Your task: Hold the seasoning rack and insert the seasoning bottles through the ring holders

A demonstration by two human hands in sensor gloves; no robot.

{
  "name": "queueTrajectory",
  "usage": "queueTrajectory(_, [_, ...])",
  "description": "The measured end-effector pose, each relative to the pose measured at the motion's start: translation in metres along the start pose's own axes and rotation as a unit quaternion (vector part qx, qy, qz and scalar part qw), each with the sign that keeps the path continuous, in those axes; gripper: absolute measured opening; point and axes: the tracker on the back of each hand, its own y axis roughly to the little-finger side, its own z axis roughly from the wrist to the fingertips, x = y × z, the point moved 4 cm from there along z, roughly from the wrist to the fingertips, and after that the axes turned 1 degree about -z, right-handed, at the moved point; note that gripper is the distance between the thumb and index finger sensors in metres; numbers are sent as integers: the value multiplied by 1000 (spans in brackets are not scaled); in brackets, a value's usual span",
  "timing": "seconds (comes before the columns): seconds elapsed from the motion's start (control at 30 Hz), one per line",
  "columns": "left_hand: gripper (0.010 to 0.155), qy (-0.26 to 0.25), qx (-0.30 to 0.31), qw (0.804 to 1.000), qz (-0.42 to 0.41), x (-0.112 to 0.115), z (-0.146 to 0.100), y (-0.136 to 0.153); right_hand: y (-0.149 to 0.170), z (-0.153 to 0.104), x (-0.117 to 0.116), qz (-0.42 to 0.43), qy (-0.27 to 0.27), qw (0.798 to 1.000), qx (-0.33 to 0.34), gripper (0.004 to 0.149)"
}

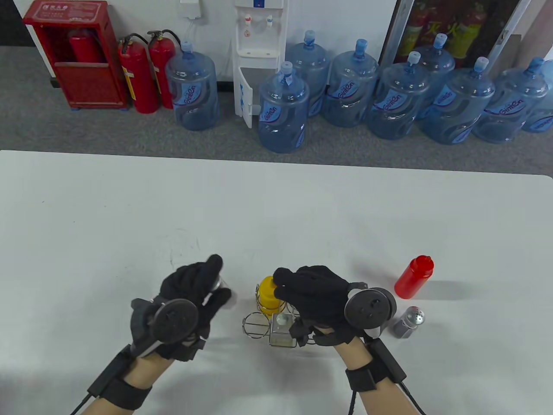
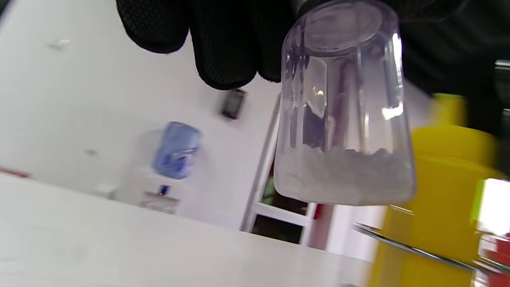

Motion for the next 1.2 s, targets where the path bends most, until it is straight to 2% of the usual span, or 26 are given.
queueTrajectory(0.13, [67,-9,60,998,24,17,-11,-32,1,0,2,-1,6,1000,-5,43])
queueTrajectory(0.23, [68,-11,98,994,37,31,-16,-40,4,1,2,14,7,1000,-19,43])
queueTrajectory(0.37, [69,-5,111,989,96,42,-19,-43,7,0,1,29,6,999,-30,43])
queueTrajectory(0.47, [72,3,109,989,103,44,-19,-42,4,0,-1,17,3,1000,-24,43])
queueTrajectory(0.63, [74,-17,115,982,148,34,-18,-42,3,0,-2,26,4,999,-28,43])
queueTrajectory(0.73, [61,-2,116,983,144,38,-18,-42,1,-1,-3,20,2,1000,-24,43])
queueTrajectory(0.8, [64,-3,123,982,142,40,-20,-43,0,-1,-4,22,2,999,-24,43])
queueTrajectory(0.87, [71,-21,122,984,132,32,-20,-42,0,-1,-4,26,1,999,-24,43])
queueTrajectory(0.97, [73,-33,94,993,65,17,-16,-36,-3,-2,-7,29,-2,999,-20,43])
queueTrajectory(1.1, [73,-1,54,998,-13,12,-10,-34,-22,-5,-21,43,-16,999,-3,44])
queueTrajectory(1.2, [74,-3,53,999,-2,11,-9,-37,-35,-8,-31,55,-22,998,10,44])
